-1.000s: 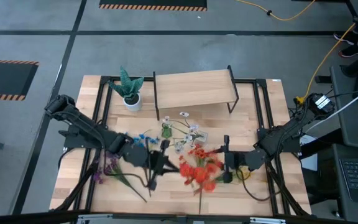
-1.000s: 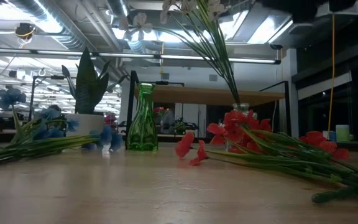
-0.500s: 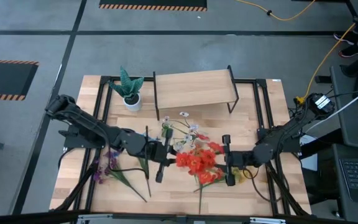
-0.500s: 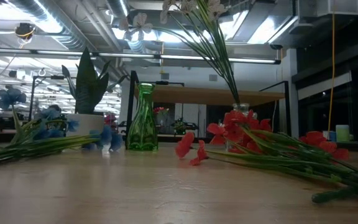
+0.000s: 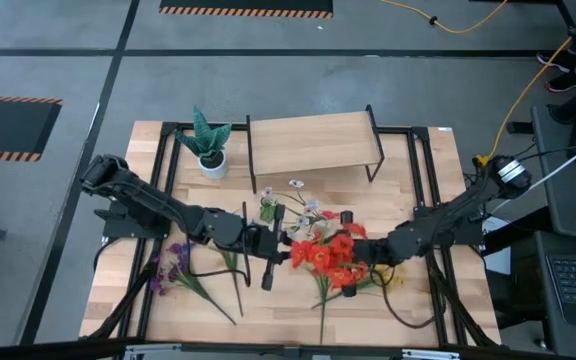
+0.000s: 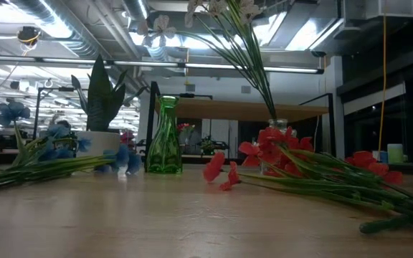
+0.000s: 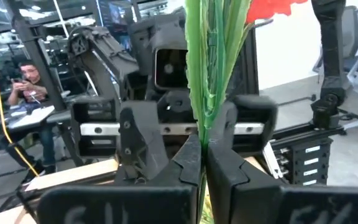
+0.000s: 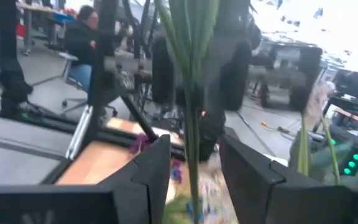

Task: Pick and place flowers into a vace then onto a shelf
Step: Put the left orange flowers into the transparent vase

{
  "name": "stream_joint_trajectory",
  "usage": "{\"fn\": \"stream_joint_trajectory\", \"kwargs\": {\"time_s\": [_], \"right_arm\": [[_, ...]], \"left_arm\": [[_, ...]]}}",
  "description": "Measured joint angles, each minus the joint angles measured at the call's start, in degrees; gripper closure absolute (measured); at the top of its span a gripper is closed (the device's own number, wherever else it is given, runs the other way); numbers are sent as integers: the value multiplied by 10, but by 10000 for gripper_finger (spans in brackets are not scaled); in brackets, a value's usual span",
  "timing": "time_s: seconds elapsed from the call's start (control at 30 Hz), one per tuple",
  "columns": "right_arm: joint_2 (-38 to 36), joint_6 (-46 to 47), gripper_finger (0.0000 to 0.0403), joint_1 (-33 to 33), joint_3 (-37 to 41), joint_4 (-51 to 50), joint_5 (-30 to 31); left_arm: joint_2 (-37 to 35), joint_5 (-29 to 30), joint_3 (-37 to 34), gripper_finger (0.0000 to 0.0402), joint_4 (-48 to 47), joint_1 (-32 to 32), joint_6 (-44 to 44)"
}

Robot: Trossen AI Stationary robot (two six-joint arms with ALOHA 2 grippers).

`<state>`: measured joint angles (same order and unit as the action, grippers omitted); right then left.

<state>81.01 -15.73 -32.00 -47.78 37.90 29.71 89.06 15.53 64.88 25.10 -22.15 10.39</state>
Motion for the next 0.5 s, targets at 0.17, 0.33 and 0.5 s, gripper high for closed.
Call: {"fn": "stream_joint_trajectory", "kwargs": {"time_s": [0.17, 0.33, 0.5], "right_arm": [[22, 0, 260, 8, -38, -39, -28], [27, 0, 261, 8, -42, -41, -27], [27, -14, 294, 8, -42, -35, -26]], "left_arm": [[0, -5, 0, 398, 0, 8, -2], [0, -5, 0, 398, 0, 8, -2], [-1, -5, 0, 398, -1, 8, -7]]}}
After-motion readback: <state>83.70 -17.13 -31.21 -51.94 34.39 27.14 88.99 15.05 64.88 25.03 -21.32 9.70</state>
